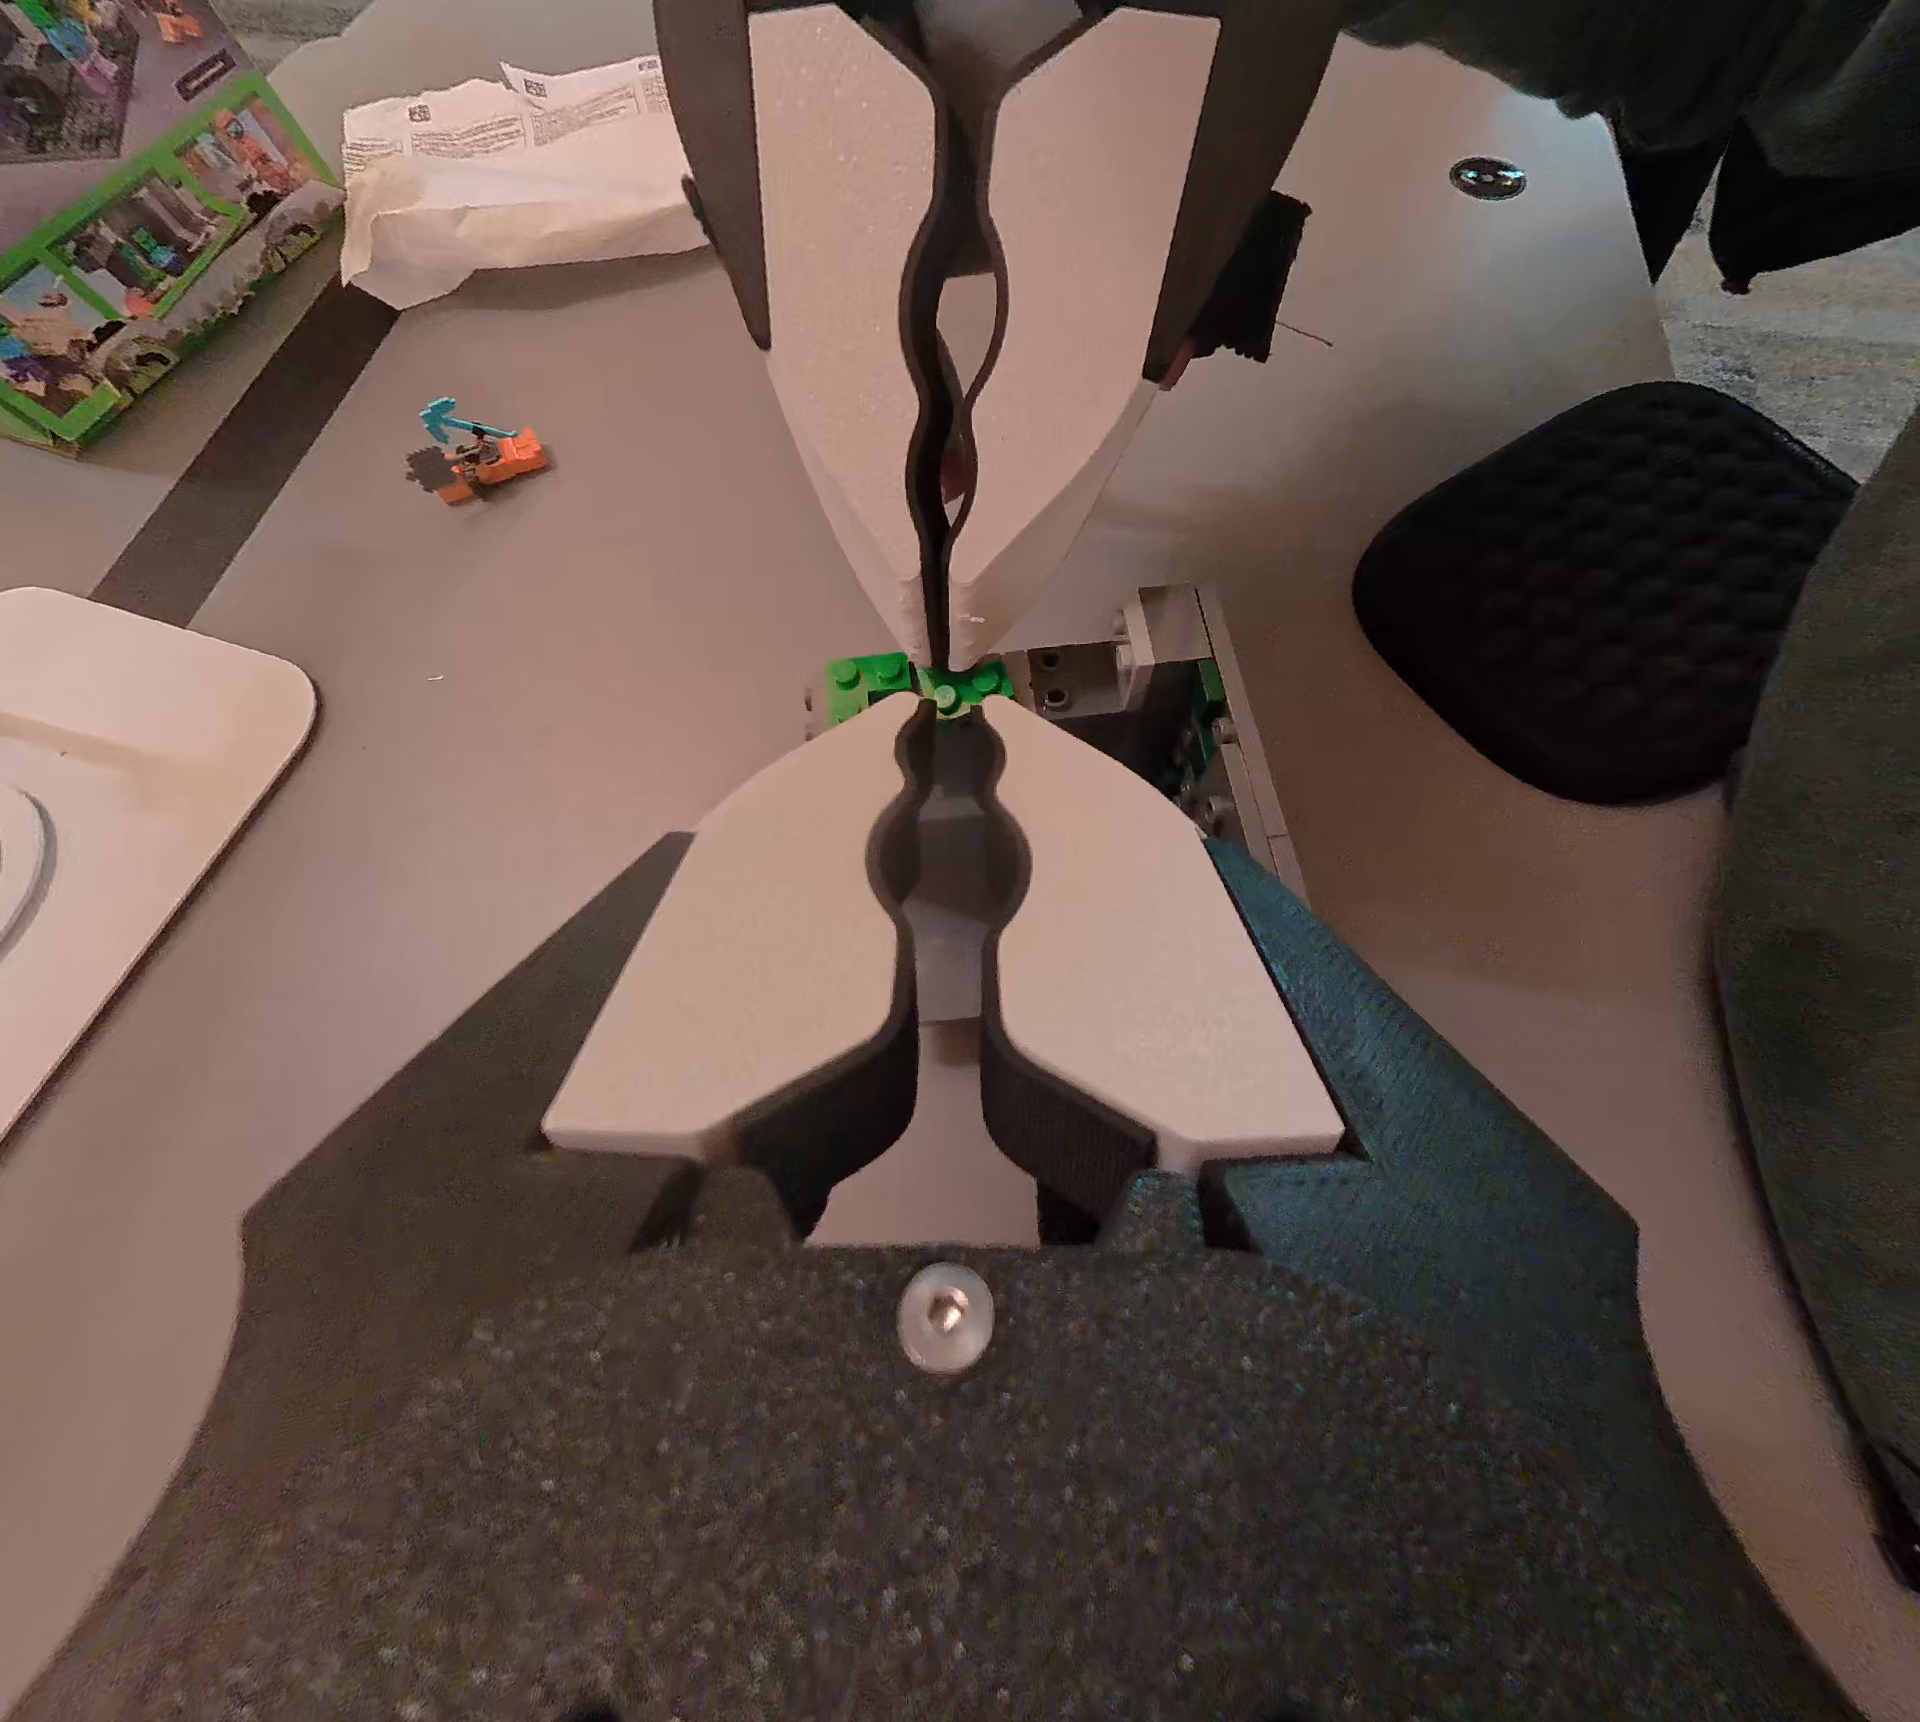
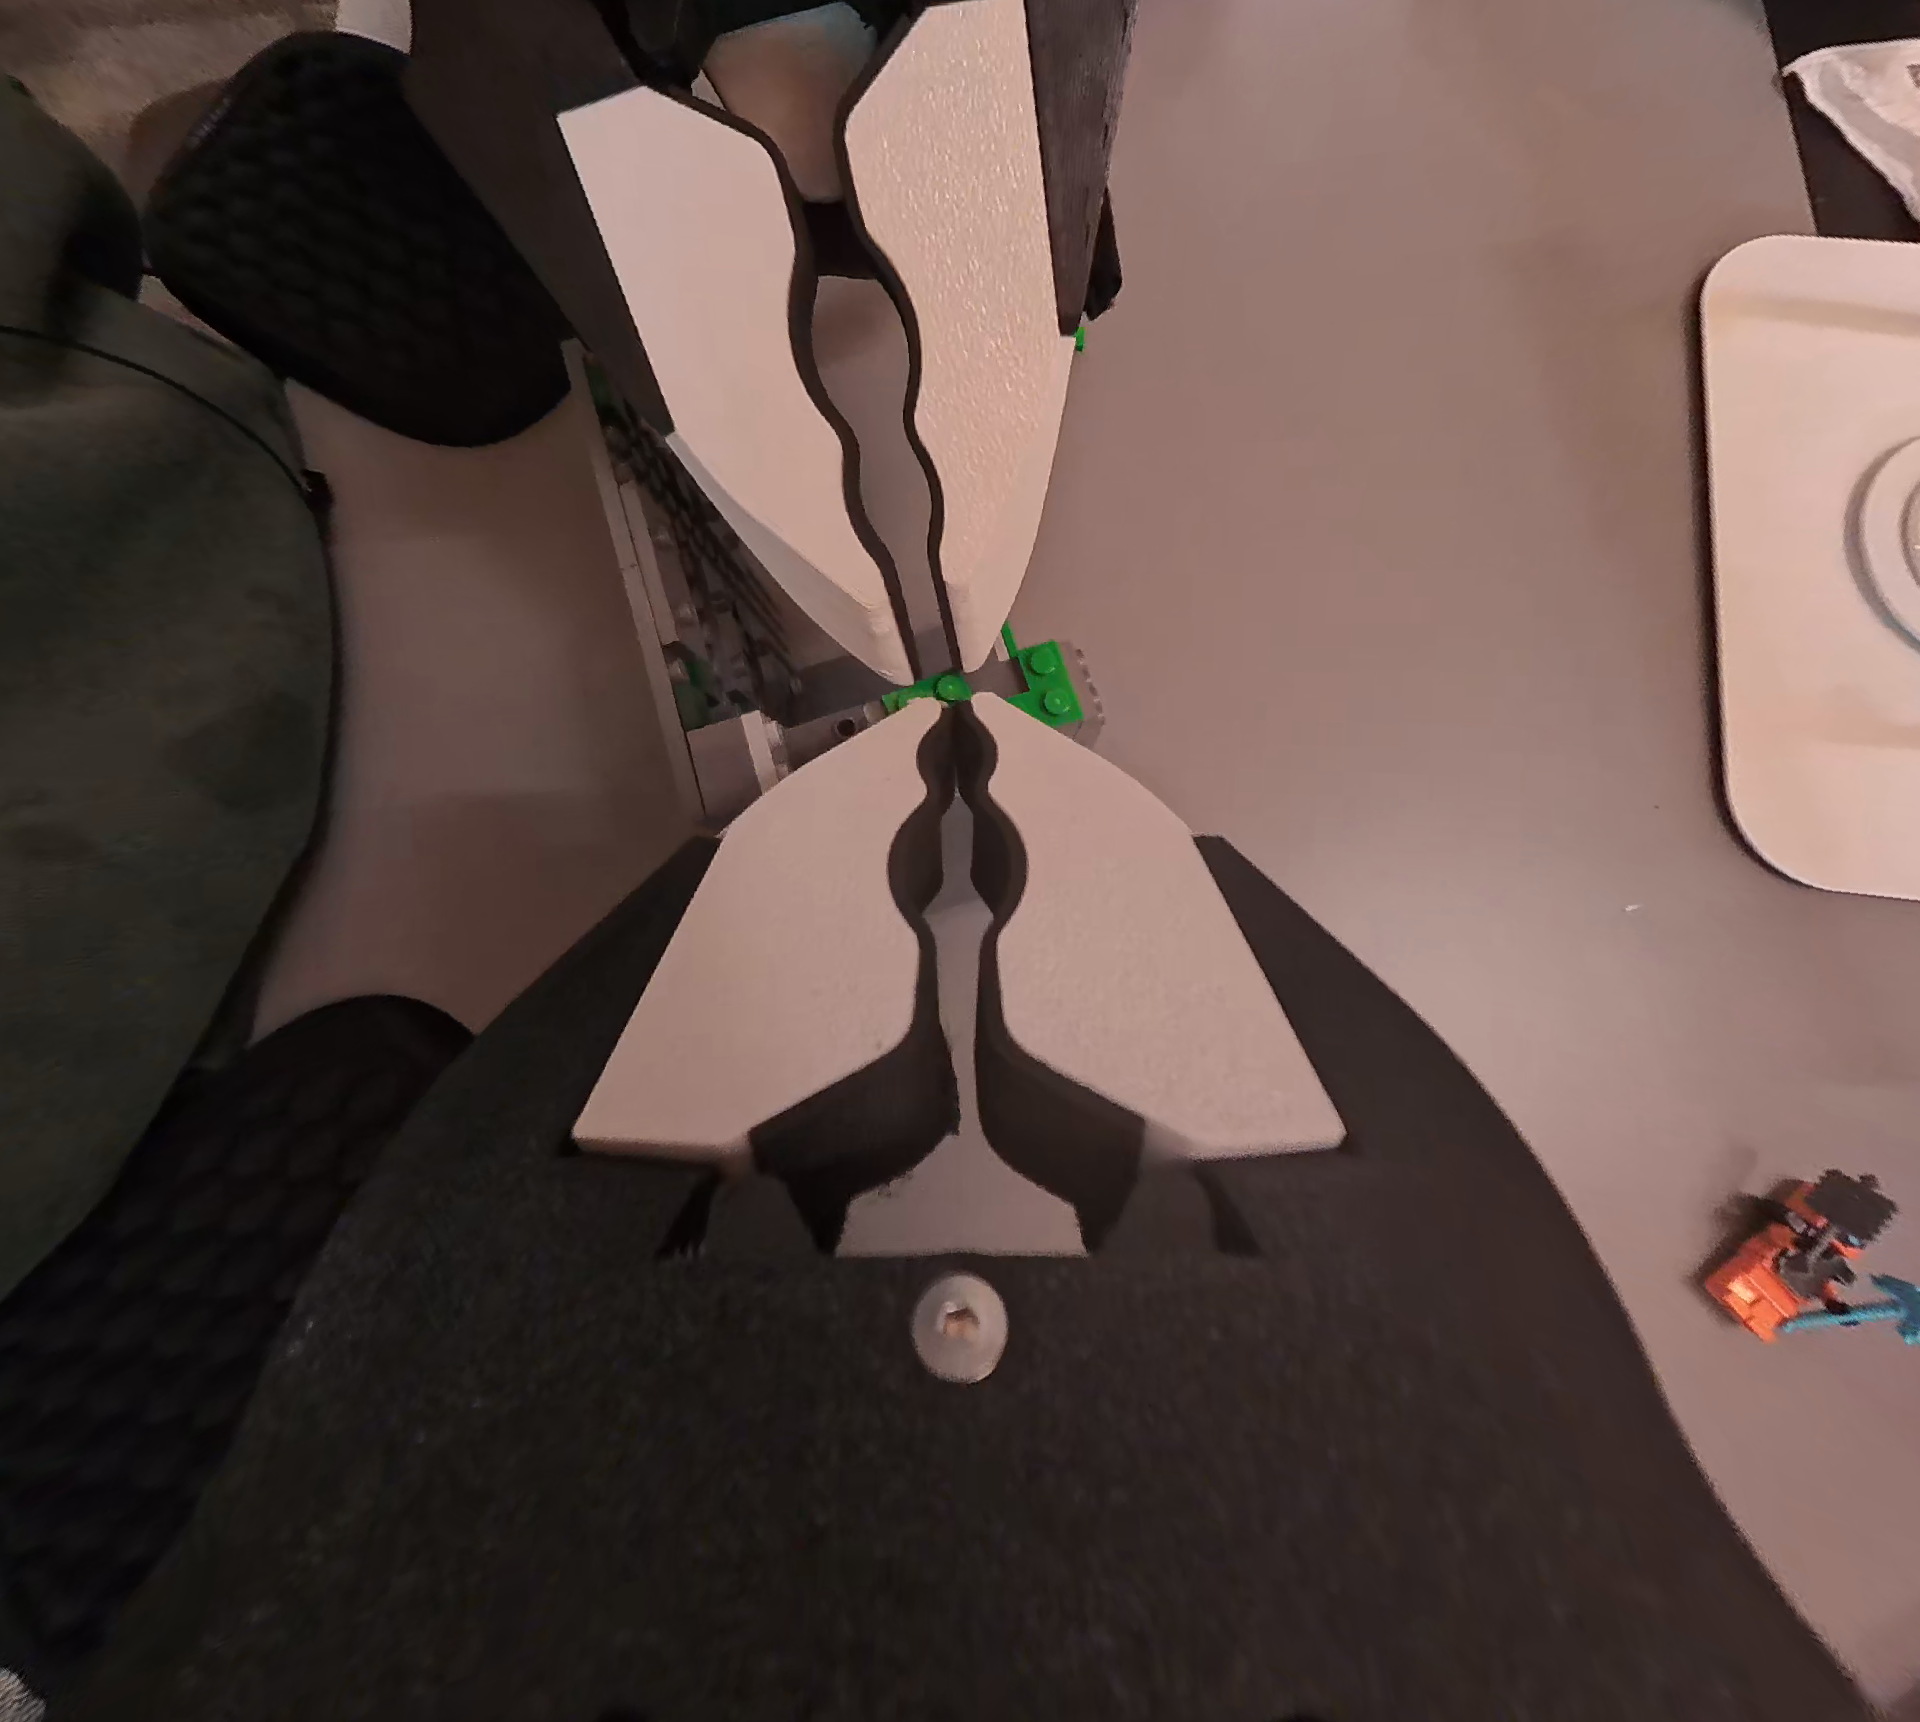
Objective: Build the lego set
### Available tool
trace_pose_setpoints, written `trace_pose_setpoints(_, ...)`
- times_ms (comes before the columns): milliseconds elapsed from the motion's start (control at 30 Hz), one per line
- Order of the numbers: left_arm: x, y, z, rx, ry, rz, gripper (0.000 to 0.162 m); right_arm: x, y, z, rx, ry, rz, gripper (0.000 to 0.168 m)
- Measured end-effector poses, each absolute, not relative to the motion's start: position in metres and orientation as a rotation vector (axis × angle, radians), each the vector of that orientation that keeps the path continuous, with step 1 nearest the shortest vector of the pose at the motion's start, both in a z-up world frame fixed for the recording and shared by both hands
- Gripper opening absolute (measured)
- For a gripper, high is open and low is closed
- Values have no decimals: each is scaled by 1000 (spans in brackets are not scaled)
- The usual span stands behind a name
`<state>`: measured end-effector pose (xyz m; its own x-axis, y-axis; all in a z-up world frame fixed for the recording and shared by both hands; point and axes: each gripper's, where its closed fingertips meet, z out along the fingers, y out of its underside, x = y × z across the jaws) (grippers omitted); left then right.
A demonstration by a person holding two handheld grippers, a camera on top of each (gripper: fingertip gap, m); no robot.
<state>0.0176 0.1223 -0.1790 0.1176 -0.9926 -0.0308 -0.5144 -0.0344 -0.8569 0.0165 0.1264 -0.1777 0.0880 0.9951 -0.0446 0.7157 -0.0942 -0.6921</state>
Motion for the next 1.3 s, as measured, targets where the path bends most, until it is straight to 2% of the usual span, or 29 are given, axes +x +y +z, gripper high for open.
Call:
trace_pose_setpoints(267, 17, 123, -179, -1645, 1480, -803, 4, 16, 127, -178, -1888, -1684, 590, 0)
trace_pose_setpoints(567, 17, 123, -179, -1634, 1492, -786, 4, 16, 123, -167, -1862, -1622, 692, 0)
trace_pose_setpoints(1300, 16, 127, -180, -1632, 1494, -770, 4, 23, 125, -173, -1867, -1688, 629, 0)
